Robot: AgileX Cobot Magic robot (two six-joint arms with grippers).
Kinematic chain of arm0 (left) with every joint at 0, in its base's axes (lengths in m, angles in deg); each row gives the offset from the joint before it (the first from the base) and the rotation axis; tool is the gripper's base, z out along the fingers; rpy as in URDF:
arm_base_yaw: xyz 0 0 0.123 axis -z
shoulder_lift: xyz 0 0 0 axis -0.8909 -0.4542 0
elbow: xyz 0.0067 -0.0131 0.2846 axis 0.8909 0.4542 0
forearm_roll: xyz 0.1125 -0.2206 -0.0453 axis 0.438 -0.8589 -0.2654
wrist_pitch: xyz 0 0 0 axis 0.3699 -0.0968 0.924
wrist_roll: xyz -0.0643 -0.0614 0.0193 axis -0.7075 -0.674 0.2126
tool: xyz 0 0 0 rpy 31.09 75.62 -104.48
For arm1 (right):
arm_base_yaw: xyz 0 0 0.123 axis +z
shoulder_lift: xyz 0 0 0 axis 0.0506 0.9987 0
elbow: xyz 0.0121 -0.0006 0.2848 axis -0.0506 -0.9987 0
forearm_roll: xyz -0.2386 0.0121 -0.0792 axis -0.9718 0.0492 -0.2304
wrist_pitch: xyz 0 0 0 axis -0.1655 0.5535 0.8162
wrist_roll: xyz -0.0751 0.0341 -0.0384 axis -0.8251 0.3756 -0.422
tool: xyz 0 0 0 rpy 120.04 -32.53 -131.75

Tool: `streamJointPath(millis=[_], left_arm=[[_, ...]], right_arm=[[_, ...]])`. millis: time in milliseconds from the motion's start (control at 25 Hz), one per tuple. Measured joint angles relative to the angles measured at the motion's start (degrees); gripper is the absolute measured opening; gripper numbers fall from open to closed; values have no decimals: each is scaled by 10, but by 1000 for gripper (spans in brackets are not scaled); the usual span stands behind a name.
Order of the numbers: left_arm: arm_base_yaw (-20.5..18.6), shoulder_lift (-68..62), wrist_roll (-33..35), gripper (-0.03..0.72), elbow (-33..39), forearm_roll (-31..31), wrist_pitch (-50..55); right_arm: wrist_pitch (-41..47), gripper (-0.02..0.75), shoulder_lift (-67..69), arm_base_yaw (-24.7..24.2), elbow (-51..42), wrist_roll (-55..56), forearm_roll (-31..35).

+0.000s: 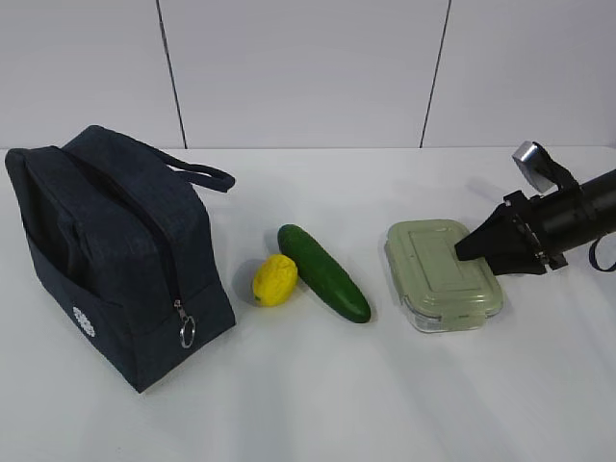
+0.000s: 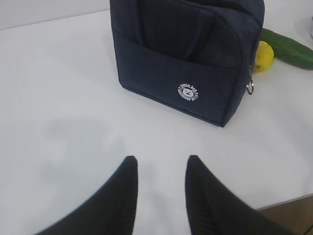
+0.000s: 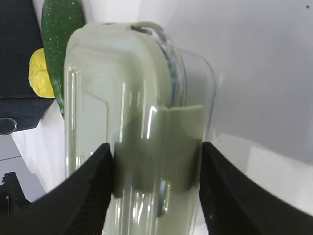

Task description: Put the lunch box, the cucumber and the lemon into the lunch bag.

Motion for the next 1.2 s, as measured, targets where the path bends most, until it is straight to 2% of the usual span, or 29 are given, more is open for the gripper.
streamJointPath(millis=[1200], left_arm=[[0,0,0,242,0,0,0]], right_arm=[[-3,406,2,0,0,0,18]])
